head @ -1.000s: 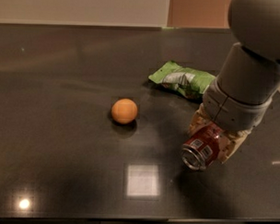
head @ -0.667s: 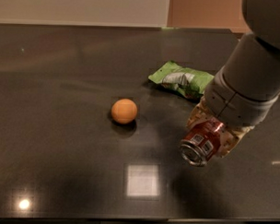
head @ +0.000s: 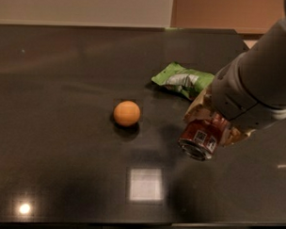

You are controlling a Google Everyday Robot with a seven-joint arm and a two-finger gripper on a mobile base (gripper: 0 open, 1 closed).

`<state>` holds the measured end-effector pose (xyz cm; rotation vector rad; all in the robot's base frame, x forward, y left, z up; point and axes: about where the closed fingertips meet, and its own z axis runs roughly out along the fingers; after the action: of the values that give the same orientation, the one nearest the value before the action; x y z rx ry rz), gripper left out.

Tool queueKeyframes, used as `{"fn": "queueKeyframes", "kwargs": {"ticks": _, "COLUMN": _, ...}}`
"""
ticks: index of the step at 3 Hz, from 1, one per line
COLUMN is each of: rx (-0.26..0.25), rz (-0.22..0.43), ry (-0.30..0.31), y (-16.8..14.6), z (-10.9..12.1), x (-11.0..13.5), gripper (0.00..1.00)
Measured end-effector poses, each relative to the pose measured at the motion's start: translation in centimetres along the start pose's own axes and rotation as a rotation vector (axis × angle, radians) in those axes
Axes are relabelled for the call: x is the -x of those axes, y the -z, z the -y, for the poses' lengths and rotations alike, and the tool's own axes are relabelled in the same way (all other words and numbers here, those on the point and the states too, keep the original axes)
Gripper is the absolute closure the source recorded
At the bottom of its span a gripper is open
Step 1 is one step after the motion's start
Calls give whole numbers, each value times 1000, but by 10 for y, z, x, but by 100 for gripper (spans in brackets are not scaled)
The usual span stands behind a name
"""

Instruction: Place coke can upright

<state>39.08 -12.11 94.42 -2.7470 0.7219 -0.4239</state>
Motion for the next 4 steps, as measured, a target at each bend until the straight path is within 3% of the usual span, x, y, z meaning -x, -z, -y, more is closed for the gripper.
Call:
{"fn": "queueKeyframes", "kwargs": {"ticks": 1, "rx": -57, "rz": -89, "ry": 129, "y": 5, "z": 9, "x": -1, "gripper": 100}}
{"fn": "queueKeyframes", "kwargs": {"ticks": 4, "rx": -86, "rz": -138, "ry": 176, "y": 26, "z": 27, "x": 3, "gripper": 100}}
